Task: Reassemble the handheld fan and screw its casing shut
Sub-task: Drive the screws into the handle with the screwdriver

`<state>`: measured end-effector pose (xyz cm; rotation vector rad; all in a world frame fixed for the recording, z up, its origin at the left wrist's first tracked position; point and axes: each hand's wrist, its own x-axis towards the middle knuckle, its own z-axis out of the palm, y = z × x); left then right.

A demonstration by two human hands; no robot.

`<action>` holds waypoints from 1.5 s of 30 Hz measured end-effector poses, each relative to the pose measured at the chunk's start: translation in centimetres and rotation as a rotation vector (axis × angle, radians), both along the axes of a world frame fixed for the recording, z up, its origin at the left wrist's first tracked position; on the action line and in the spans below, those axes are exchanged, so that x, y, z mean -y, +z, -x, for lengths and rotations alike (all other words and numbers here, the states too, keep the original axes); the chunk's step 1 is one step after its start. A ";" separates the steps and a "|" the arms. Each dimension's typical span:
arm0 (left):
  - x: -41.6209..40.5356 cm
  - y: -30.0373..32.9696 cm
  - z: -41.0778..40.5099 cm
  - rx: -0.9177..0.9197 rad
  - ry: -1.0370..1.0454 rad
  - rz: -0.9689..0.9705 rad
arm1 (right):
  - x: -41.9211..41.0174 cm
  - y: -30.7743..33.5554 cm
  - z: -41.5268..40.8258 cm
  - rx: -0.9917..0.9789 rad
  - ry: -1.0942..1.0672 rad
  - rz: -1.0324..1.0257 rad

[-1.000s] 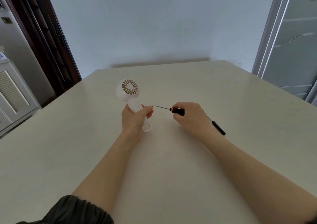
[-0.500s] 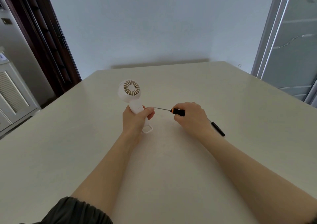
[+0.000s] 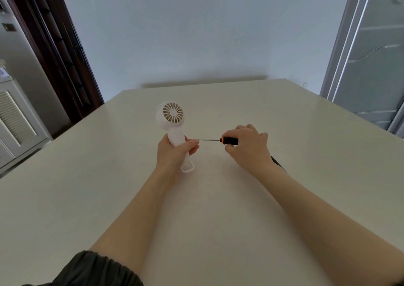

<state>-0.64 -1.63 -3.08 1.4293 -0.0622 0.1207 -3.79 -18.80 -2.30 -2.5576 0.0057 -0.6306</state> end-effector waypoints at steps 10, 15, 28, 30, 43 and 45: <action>-0.1 -0.1 0.1 0.015 -0.023 -0.036 | 0.1 0.1 0.1 -0.058 0.003 0.003; -0.3 -0.1 -0.1 0.011 -0.041 -0.057 | 0.2 0.3 0.4 -0.090 0.045 0.032; -0.4 -0.7 -0.2 0.013 -0.034 -0.133 | 0.3 0.6 0.8 -0.128 0.069 0.194; -0.3 -0.6 -0.2 0.015 -0.033 -0.137 | 0.4 0.6 0.9 -0.127 0.068 0.176; -0.6 -0.5 -0.2 0.039 -0.066 -0.167 | 0.2 0.6 1.2 -0.124 0.061 0.193; -0.7 -0.5 -0.2 0.039 -0.078 -0.169 | 0.3 0.6 1.3 -0.111 0.071 0.185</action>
